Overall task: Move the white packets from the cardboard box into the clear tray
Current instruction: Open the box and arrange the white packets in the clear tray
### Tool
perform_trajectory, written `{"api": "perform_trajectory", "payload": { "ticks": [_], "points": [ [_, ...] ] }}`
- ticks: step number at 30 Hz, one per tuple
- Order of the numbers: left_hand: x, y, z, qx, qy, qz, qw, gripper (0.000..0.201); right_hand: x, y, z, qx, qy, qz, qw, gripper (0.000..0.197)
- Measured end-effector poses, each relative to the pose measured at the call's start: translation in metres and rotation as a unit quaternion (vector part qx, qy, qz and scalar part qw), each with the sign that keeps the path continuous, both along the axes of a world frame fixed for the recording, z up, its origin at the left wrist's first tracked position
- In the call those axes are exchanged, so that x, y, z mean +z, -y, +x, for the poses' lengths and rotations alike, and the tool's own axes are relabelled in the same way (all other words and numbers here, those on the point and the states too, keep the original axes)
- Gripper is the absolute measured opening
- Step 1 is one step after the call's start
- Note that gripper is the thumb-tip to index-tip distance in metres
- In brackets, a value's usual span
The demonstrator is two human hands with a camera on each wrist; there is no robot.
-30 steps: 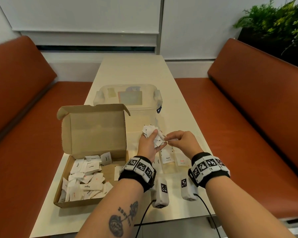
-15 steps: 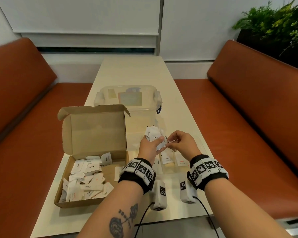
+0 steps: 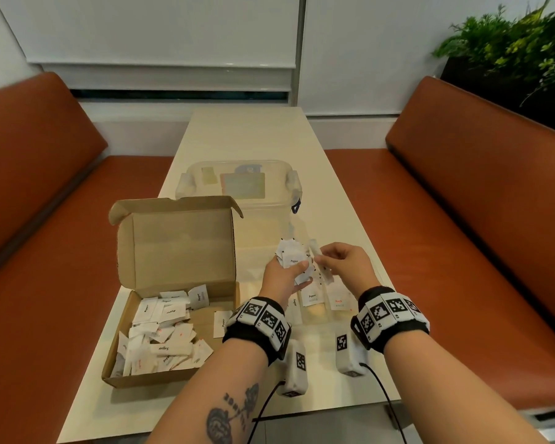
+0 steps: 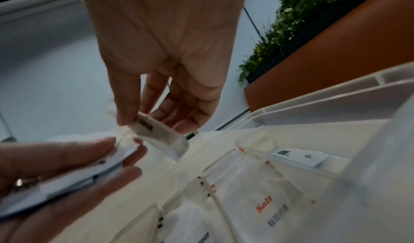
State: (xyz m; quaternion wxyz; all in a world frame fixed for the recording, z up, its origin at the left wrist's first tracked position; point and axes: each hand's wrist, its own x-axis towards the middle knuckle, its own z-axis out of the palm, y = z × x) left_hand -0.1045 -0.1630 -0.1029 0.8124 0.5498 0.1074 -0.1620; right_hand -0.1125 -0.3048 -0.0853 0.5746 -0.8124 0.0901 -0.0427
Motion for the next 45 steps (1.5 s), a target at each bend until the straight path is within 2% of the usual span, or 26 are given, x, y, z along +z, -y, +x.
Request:
{"api": "perform_trajectory", "payload": {
  "ticks": [3,12,15,21,25,29,32,37,39,41,45],
  "points": [
    [0.0,0.0,0.0,0.006,-0.011,0.006,1.0,0.035,0.005,0.0,0.0,-0.022,0.015,0.046,0.999,0.009],
    [0.001,0.0,0.001,0.027,-0.026,0.013,0.999,0.033,0.023,-0.005,0.002,0.012,0.016,0.123,0.992,0.019],
    [0.001,-0.001,0.001,0.022,-0.028,0.007,0.999,0.03,0.023,-0.006,0.002,-0.017,0.019,0.148,0.989,0.017],
    [0.001,-0.003,0.001,0.029,-0.03,-0.03,0.999,0.032,0.026,-0.007,0.004,-0.095,0.059,0.252,0.961,0.022],
    [0.004,-0.004,0.001,0.028,-0.03,-0.057,0.998,0.034,0.023,-0.006,0.002,-0.082,0.025,0.311,0.947,0.034],
    [0.007,-0.005,0.002,0.032,-0.027,-0.082,0.996,0.034,0.015,-0.006,-0.001,-0.056,-0.011,0.315,0.947,0.016],
    [0.007,-0.006,0.003,0.036,-0.026,-0.086,0.995,0.033,0.011,-0.004,-0.003,-0.043,-0.024,0.295,0.954,0.008],
    [0.005,-0.007,0.003,0.043,-0.025,-0.088,0.995,0.032,0.009,-0.002,-0.005,-0.017,-0.073,0.187,0.98,0.022],
    [0.004,-0.008,0.003,0.042,-0.025,-0.087,0.995,0.031,0.008,-0.003,-0.005,-0.017,-0.084,0.112,0.99,0.023],
    [0.005,-0.009,0.003,0.04,-0.025,-0.087,0.995,0.029,0.007,-0.004,-0.005,-0.011,-0.091,0.038,0.995,0.017],
    [0.006,-0.01,0.002,0.041,-0.025,-0.077,0.996,0.031,0.004,-0.007,-0.003,0.014,-0.104,-0.001,0.995,0.008]
  ]
}}
